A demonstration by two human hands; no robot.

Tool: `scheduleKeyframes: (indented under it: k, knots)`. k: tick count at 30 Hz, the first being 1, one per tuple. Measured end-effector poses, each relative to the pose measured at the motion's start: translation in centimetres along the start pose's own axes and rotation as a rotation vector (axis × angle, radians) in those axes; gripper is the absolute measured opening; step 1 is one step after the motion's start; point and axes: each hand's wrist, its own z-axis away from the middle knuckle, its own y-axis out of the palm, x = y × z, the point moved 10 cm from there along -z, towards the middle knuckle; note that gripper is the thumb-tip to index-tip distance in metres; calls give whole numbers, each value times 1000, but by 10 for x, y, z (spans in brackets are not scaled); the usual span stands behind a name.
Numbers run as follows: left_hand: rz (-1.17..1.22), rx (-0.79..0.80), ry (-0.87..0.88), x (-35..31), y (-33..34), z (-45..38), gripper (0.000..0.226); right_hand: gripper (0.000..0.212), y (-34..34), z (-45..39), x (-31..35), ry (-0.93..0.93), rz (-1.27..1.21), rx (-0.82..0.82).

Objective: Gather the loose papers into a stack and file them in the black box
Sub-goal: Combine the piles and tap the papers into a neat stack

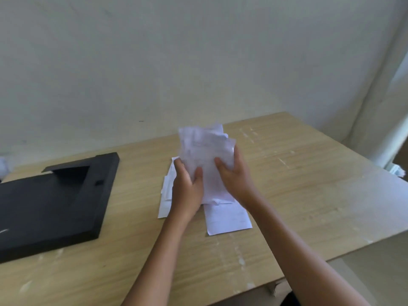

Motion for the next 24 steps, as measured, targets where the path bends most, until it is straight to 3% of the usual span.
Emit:
scheduleKeyframes:
  k: [5,10,14,18,21,24]
  knots:
    - [-201,35,-175,36,-6,-9,45,36,10,-1,-33,76,281,50]
    - [-286,22,-270,51,-5,-7,45,53,15,-11,-42,128,420,135]
    - [-435,-21,-200,38,-15,-10,34,64,3,-15,-42,96,488,182]
    - [-610,-164,-73,27,-50,-3,44,101,-9,12,-51,14,554,409]
    - [-636,-53,-24,47,-53,-6,48,122,-12,40,-77,29,670,560]
    - [-772,63,-96,70,-42,-7,48,116,-14,37,-83,17,613,466]
